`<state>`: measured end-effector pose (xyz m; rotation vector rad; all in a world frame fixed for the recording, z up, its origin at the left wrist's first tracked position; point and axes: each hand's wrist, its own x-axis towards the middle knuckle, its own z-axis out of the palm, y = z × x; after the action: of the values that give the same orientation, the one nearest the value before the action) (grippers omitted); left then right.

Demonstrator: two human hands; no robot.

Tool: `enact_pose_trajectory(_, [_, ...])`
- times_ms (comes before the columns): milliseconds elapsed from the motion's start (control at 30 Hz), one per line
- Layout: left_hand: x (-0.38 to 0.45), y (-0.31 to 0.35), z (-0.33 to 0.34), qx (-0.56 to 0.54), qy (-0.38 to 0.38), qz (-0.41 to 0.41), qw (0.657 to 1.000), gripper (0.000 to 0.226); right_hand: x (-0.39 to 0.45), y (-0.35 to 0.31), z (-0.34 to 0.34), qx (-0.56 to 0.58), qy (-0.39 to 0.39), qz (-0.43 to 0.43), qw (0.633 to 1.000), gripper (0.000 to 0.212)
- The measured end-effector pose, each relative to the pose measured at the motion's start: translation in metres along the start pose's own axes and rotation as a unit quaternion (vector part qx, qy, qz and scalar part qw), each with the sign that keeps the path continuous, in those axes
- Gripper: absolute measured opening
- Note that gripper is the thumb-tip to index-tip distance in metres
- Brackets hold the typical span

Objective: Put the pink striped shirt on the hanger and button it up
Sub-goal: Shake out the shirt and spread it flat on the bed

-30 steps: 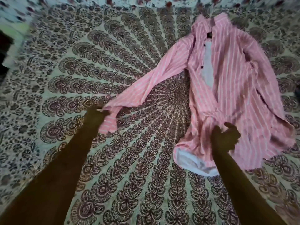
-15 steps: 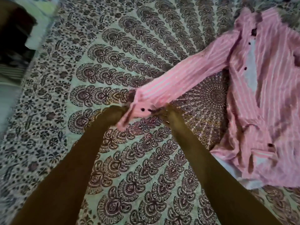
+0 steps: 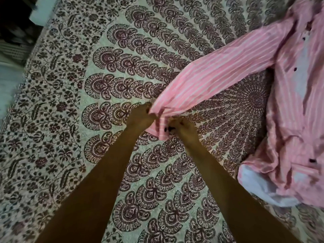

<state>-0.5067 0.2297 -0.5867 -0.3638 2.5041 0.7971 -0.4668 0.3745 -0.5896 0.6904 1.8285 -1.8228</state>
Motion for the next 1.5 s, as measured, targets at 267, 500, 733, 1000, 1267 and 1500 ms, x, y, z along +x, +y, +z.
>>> enact_pose_trajectory(267, [-0.013, -0.003, -0.04, -0.392, -0.087, -0.021, 0.916, 0.017, -0.015, -0.005, 0.017, 0.09, -0.005, -0.012, 0.996, 0.017])
enact_pose_trajectory(500, [-0.007, -0.021, -0.053, -0.603, -0.075, -0.083, 0.79, 0.019, -0.01, -0.001, 0.028, 0.39, -0.147, 0.096, 0.904, 0.01])
enact_pose_trajectory(733, [-0.015, -0.048, -0.027, -0.53, -0.088, -0.19, 0.822, 0.016, 0.008, 0.021, 0.06, 0.235, -0.035, 0.111, 0.965, 0.032])
enact_pose_trajectory(1000, [-0.011, -0.054, -0.026, -0.616, -0.046, -0.123, 0.776, 0.023, 0.01, 0.015, 0.061, 0.216, -0.041, 0.105, 0.97, 0.011])
enact_pose_trajectory(1267, [-0.007, -0.065, -0.007, -0.388, 0.175, -0.186, 0.886, 0.043, 0.024, 0.028, 0.056, -0.078, 0.069, 0.047, 0.993, 0.028])
enact_pose_trajectory(1500, [-0.028, -0.044, -0.008, -0.145, 0.218, -0.102, 0.96, 0.024, -0.001, 0.026, 0.0, -0.073, 0.072, 0.035, 0.994, 0.021])
